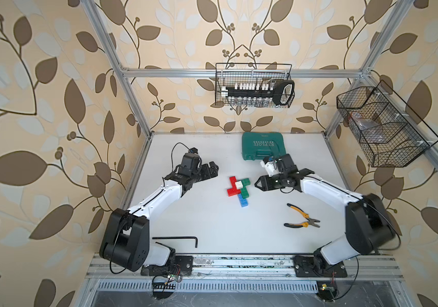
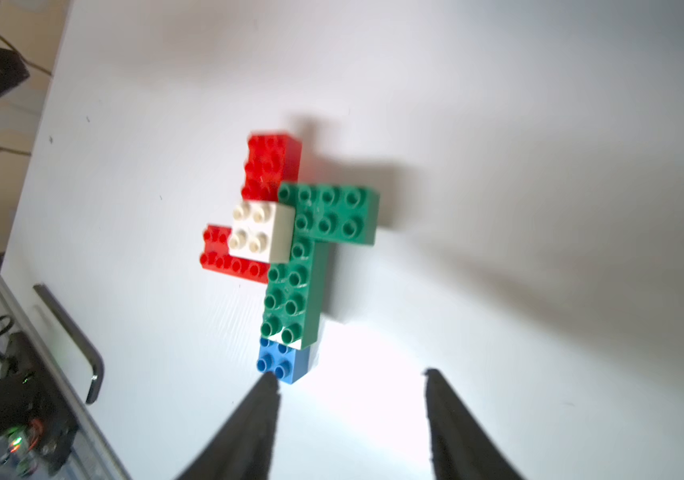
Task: Assemble a small pinwheel with lego
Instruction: Adjust the lego brick at the center of the board, then reset both arms
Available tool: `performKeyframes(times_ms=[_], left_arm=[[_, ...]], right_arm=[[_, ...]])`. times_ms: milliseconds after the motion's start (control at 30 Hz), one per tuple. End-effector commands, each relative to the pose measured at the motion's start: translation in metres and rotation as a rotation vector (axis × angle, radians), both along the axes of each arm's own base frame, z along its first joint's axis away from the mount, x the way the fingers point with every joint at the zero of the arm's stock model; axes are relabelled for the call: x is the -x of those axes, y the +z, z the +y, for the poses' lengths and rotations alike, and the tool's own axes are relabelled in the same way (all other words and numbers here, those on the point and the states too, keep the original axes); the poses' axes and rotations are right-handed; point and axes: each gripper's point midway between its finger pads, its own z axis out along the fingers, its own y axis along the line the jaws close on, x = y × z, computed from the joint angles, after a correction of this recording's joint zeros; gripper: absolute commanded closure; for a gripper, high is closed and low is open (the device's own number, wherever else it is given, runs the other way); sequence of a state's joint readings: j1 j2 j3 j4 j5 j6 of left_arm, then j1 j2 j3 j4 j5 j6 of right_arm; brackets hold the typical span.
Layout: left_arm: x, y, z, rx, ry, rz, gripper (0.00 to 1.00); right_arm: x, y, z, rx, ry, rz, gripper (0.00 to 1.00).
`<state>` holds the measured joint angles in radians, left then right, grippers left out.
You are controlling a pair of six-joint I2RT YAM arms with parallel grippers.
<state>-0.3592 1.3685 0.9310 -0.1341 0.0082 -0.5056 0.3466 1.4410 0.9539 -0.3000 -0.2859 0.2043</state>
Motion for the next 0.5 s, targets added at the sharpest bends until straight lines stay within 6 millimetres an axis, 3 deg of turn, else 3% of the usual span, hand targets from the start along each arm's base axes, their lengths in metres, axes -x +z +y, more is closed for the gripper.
performKeyframes(times_ms=[0, 67, 167, 233, 333, 467], left_arm=[[-0.015, 0.023, 0.081, -0.478, 0.185, -0.146, 0.01], [-0.022, 0.018, 0.107, -0.611, 0.229, -0.233, 0.01], [-0.023, -0.012, 0.135, -0.547, 0.24, -0.227, 0.01], [-0.021, -0.034, 0.151, -0.543, 0.26, -0.213, 0.01], [-0.018, -0.047, 0.167, -0.581, 0.269, -0.242, 0.01], [-0.017, -0.05, 0.173, -0.493, 0.235, -0.219, 0.01]], right_arm=[[-0.023, 0.04, -0.053, 0.118, -0.127, -0.335, 0.14], [-0.029, 0.044, -0.094, 0.221, -0.269, -0.506, 0.03], [-0.029, 0.04, -0.139, 0.299, -0.36, -0.594, 0.03], [-0.031, 0.026, -0.16, 0.332, -0.413, -0.578, 0.03], [-0.036, 0.009, -0.178, 0.282, -0.479, -0.593, 0.03], [-0.037, -0.01, -0.174, 0.229, -0.424, -0.549, 0.05]])
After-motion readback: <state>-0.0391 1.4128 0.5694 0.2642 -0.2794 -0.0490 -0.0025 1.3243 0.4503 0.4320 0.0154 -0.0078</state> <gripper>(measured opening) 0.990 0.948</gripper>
